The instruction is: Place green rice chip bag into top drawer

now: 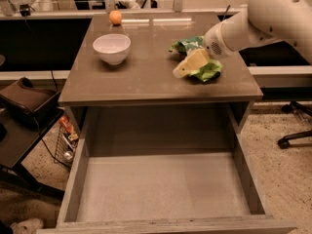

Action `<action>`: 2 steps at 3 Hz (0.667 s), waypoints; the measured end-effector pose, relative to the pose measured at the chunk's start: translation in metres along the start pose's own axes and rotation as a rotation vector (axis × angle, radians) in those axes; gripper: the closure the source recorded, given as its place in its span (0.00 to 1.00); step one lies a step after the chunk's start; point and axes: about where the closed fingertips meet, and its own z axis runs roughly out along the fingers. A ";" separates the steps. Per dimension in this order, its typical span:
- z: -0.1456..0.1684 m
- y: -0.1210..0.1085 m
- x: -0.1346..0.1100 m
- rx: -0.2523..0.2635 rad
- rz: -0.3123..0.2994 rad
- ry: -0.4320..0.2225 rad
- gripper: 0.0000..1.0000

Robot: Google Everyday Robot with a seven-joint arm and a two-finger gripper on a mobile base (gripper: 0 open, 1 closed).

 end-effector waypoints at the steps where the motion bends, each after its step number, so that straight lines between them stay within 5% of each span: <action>1: 0.032 0.007 0.017 -0.022 -0.013 0.058 0.16; 2: 0.033 0.008 0.016 -0.025 -0.014 0.057 0.38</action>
Offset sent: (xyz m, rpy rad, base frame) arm 0.0055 0.0100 -0.0310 -0.0400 0.0365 0.0150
